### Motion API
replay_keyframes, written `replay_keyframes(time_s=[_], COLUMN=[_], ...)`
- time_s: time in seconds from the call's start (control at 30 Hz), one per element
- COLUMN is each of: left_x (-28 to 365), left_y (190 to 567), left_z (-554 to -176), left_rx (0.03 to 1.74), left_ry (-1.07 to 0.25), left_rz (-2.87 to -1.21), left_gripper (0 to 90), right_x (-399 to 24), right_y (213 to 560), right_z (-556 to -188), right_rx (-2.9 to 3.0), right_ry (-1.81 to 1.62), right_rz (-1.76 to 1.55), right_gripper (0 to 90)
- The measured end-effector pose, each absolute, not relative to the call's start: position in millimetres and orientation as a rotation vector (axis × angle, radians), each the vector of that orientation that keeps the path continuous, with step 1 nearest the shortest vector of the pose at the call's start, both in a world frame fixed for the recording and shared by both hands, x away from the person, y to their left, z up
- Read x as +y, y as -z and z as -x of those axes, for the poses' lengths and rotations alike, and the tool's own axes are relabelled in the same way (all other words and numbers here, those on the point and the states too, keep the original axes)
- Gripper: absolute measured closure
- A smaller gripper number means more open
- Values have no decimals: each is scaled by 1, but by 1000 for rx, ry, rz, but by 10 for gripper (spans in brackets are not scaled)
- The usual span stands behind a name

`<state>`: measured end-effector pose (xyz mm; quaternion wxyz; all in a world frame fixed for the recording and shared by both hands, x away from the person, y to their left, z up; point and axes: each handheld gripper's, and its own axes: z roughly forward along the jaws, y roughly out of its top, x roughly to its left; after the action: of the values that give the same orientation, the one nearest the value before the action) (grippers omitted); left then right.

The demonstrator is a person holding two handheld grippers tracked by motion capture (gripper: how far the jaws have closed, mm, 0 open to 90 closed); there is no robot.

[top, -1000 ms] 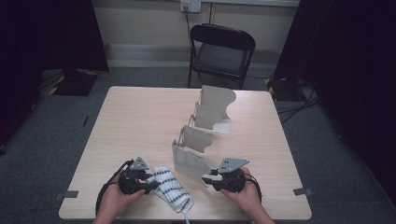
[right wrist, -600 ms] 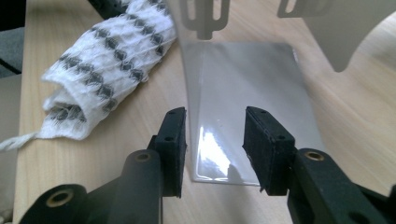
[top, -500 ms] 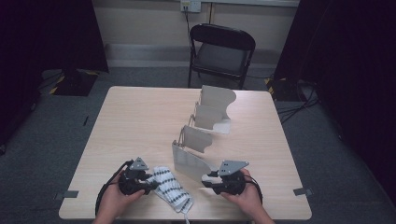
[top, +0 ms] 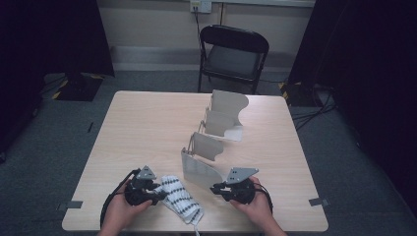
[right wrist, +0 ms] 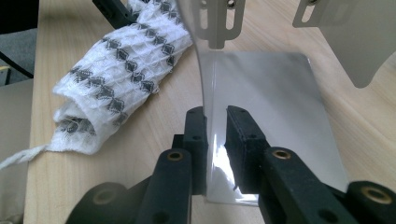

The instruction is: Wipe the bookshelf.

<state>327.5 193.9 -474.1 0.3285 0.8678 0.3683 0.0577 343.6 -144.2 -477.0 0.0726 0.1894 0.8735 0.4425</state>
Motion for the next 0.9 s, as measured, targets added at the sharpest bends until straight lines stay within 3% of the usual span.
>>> replay_keyframes(time_s=[0.07, 0.17, 0.9], left_x=[194, 194, 196], left_y=[474, 474, 476], left_z=[-328, -328, -333], left_rx=[963, 962, 976], left_ry=[-151, -149, -150], left_rz=[-2271, -2273, -2266], left_gripper=[541, 541, 537], right_x=[-145, -147, -188], right_y=[477, 477, 484], right_z=[-343, -345, -359], right_rx=[2639, 2650, 2618], right_ry=[-1340, -1348, -1362], right_rz=[-549, -539, -616], right_gripper=[882, 891, 854])
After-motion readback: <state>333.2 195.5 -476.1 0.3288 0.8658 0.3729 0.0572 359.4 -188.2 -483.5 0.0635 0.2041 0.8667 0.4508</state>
